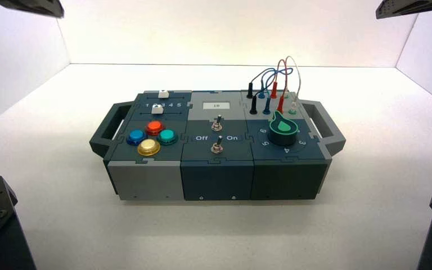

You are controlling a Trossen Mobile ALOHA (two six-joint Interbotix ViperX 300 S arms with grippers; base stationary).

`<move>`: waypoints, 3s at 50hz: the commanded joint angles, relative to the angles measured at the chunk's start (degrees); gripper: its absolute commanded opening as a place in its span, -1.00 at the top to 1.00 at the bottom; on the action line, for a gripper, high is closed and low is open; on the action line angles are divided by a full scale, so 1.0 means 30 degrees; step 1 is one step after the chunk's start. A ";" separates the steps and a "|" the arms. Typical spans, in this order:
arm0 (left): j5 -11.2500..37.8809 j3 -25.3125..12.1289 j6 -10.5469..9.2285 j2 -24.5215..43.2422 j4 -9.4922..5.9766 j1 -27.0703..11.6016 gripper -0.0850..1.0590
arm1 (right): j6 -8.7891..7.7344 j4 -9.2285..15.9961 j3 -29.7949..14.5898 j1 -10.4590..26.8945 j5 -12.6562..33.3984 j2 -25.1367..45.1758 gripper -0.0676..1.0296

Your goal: Move the top slider to position 5.

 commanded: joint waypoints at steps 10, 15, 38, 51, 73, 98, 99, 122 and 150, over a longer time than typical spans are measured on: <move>0.1436 -0.3398 0.0029 0.5273 -0.0088 -0.2637 0.91 | 0.0000 0.0088 -0.0293 0.0059 -0.0088 0.0469 0.92; 0.2285 -0.4102 0.0029 0.6885 -0.0059 -0.3164 0.91 | 0.0000 0.0088 -0.0293 0.0059 -0.0088 0.0557 0.92; 0.3838 -0.6416 0.0088 1.1689 0.0059 -0.4980 0.91 | 0.0000 0.0059 -0.0322 0.0059 -0.0059 0.0732 0.92; 0.3750 -0.7178 0.0059 1.2187 0.0410 -0.5010 0.91 | 0.0000 0.0059 -0.0322 0.0059 -0.0059 0.0703 0.92; 0.3633 -0.7705 0.0439 1.4004 0.0498 -0.5010 0.91 | -0.0029 0.0059 -0.0322 0.0059 -0.0059 0.0674 0.92; 0.3750 -0.8818 0.0586 1.4736 0.0586 -0.5010 0.91 | -0.0029 0.0029 -0.0322 0.0059 -0.0088 0.0674 0.92; 0.3721 -0.8789 0.0557 1.4766 0.0586 -0.5039 0.91 | 0.0000 0.0029 -0.0322 0.0059 -0.0088 0.0674 0.92; 0.3809 -0.8643 0.0586 1.5234 0.0586 -0.5361 0.91 | -0.0029 0.0029 -0.0352 0.0059 -0.0059 0.0645 0.92; 0.3779 -0.8789 0.0586 1.5937 0.0586 -0.5918 0.91 | 0.0000 0.0029 -0.0322 0.0059 -0.0059 0.0586 0.92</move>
